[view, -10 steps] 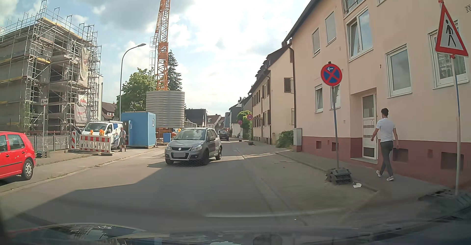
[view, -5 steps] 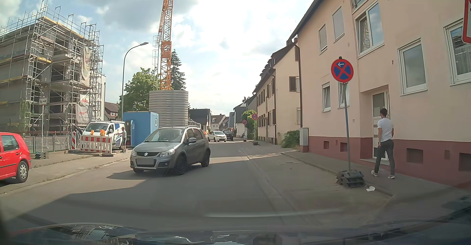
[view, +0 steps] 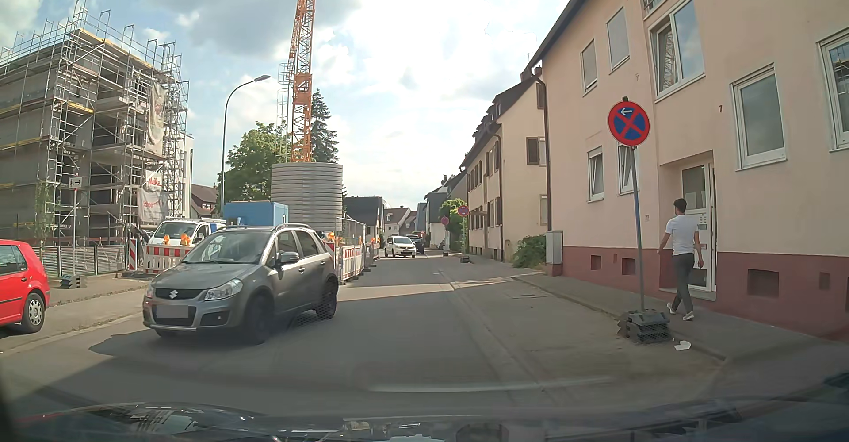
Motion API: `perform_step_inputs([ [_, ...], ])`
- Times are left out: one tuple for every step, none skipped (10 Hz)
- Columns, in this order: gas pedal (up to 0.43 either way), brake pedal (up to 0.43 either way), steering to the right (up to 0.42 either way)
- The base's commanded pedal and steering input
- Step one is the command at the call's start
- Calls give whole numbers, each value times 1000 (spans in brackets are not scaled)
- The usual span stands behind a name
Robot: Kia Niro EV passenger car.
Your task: Follow the waypoints while adhering to traffic rules and regulations
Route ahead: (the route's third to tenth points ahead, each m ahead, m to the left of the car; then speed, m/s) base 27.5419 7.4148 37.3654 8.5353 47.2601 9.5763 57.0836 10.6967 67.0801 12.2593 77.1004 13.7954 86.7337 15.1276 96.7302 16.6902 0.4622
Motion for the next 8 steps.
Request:
perform_step_inputs([
  [0,177,-90],
  [0,177,-85],
  [0,165,-85],
  [0,152,-85],
  [0,146,-85],
  [0,146,-78],
  [0,146,-77],
  [0,146,-78],
])
